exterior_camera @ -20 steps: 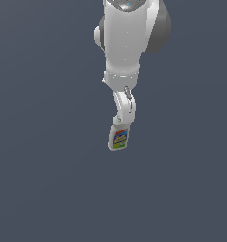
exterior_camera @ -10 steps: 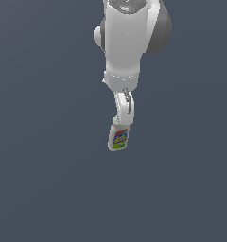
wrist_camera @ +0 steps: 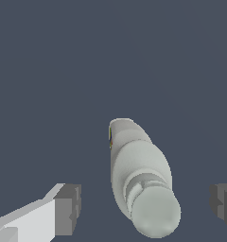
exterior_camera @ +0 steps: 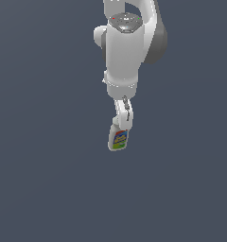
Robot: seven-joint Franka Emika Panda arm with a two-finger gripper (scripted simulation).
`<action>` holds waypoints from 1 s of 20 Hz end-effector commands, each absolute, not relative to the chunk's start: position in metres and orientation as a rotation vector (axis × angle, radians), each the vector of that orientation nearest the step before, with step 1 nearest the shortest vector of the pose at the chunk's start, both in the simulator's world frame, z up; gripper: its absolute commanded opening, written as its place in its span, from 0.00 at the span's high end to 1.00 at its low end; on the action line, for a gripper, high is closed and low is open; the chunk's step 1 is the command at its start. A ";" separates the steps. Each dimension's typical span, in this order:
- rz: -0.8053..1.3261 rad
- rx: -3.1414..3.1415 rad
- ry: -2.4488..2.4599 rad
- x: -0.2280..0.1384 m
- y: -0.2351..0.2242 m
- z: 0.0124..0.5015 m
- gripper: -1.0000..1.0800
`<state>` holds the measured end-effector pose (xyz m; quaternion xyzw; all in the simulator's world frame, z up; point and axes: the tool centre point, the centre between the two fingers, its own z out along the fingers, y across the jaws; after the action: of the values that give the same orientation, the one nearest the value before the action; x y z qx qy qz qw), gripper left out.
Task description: Pick up the object and move it to a goal position.
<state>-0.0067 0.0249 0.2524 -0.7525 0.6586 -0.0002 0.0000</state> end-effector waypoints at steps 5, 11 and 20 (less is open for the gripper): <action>0.000 -2.362 2.071 -0.006 0.025 0.231 0.04; 0.000 -2.362 2.071 -0.006 0.025 0.230 1.00; -0.003 -2.361 2.070 -0.005 0.025 0.233 1.00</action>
<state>-0.0057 0.0247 0.2318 -0.7517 0.6595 -0.0005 0.0005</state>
